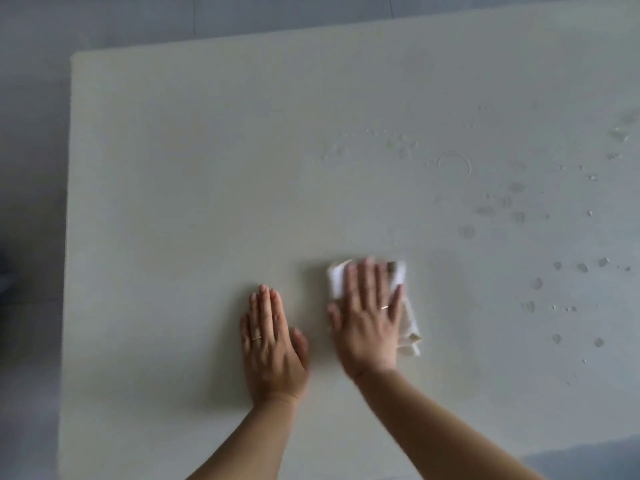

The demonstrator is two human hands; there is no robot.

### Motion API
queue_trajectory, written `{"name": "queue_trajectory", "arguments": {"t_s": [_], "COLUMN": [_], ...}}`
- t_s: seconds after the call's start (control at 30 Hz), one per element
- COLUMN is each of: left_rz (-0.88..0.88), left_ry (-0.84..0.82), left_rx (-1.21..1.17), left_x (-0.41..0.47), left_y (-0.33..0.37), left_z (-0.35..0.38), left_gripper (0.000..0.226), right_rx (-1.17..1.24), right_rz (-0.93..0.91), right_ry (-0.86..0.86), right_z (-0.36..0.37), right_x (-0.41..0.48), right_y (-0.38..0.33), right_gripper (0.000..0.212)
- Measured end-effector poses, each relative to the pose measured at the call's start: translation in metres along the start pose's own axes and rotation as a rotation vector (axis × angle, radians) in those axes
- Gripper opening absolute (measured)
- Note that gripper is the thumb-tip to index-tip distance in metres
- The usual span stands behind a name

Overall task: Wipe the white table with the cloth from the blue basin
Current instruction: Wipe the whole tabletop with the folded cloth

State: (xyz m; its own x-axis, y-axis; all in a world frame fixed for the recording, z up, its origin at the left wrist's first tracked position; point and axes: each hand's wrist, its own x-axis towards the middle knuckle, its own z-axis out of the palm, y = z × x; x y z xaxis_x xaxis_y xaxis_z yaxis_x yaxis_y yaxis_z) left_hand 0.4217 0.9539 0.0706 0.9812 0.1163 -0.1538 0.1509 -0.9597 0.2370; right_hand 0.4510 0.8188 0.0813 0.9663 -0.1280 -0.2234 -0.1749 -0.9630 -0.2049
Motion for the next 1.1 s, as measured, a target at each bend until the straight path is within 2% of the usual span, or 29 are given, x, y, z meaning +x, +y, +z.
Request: {"name": "queue_trajectory", "arguments": {"t_s": [0.1, 0.17, 0.2, 0.27, 0.33, 0.37, 0.4, 0.43, 0.5, 0.57, 0.63, 0.67, 0.73, 0.8, 0.83, 0.87, 0.93, 1.03, 1.07, 1.1], "left_rz": [0.013, 0.014, 0.015, 0.011, 0.014, 0.017, 0.017, 0.015, 0.019, 0.027, 0.020, 0.013, 0.001, 0.003, 0.010, 0.014, 0.000, -0.012, -0.008, -0.004], "left_ry": [-0.015, -0.036, -0.030, -0.025, -0.031, -0.035, -0.040, -0.043, -0.038, -0.041, -0.043, -0.042, -0.049, -0.050, -0.048, -0.045, -0.021, 0.041, 0.061, 0.080], "left_rx": [-0.003, 0.000, 0.004, 0.014, 0.024, 0.034, 0.044, 0.051, 0.061, 0.072, 0.070, 0.068, 0.060, 0.041, 0.032, 0.026, 0.007, -0.037, -0.046, -0.047], "left_x": [0.001, 0.000, -0.001, -0.001, 0.000, 0.000, 0.000, -0.001, -0.001, 0.000, 0.000, 0.000, 0.000, 0.001, 0.001, 0.002, 0.011, 0.049, 0.068, 0.089], "left_y": [-0.001, -0.003, -0.003, -0.003, -0.003, -0.003, -0.004, -0.004, -0.003, -0.003, -0.003, -0.003, -0.001, -0.002, -0.001, 0.000, 0.006, 0.015, 0.019, 0.022], "left_z": [-0.001, 0.000, 0.000, 0.003, 0.005, 0.005, 0.006, 0.007, 0.005, 0.004, 0.003, 0.003, 0.002, 0.001, 0.000, -0.001, -0.006, -0.017, -0.021, -0.025], "left_gripper": [0.064, 0.066, 0.067, 0.068, 0.069, 0.069, 0.069, 0.068, 0.064, 0.064, 0.067, 0.068, 0.067, 0.067, 0.067, 0.067, 0.066, 0.066, 0.065, 0.064], "right_rx": [-0.066, -0.151, -0.157, -0.083, -0.009, 0.001, 0.012, 0.014, -0.043, -0.128, -0.199, -0.182, -0.079, -0.006, 0.010, 0.036, 0.024, -0.112, -0.161, -0.205], "right_rz": [-0.470, -0.603, -0.535, -0.174, 0.162, 0.225, 0.183, 0.050, -0.315, -0.620, -0.746, -0.674, -0.342, -0.009, 0.091, 0.108, -0.121, -0.662, -0.773, -0.807], "right_ry": [-0.049, -0.035, -0.025, 0.005, 0.057, 0.063, 0.051, 0.031, -0.017, -0.048, -0.032, -0.026, 0.014, 0.058, 0.065, 0.055, -0.001, -0.047, -0.054, -0.031], "right_z": [-0.004, -0.014, -0.020, -0.029, -0.025, -0.018, -0.010, -0.004, 0.002, -0.006, -0.019, -0.025, -0.033, -0.027, -0.021, -0.016, -0.010, -0.019, -0.027, -0.033], "right_x": [-0.002, 0.025, 0.041, 0.073, 0.085, 0.082, 0.074, 0.063, 0.044, 0.058, 0.087, 0.101, 0.123, 0.124, 0.118, 0.109, 0.092, 0.099, 0.114, 0.131], "right_y": [0.000, 0.035, 0.053, 0.074, 0.059, 0.038, 0.013, -0.011, -0.037, -0.021, 0.012, 0.027, 0.046, 0.031, 0.014, -0.004, -0.026, -0.001, 0.014, 0.027], "right_gripper": [0.061, 0.059, 0.059, 0.060, 0.062, 0.064, 0.065, 0.065, 0.063, 0.061, 0.060, 0.060, 0.060, 0.061, 0.061, 0.062, 0.061, 0.060, 0.060, 0.059]}}
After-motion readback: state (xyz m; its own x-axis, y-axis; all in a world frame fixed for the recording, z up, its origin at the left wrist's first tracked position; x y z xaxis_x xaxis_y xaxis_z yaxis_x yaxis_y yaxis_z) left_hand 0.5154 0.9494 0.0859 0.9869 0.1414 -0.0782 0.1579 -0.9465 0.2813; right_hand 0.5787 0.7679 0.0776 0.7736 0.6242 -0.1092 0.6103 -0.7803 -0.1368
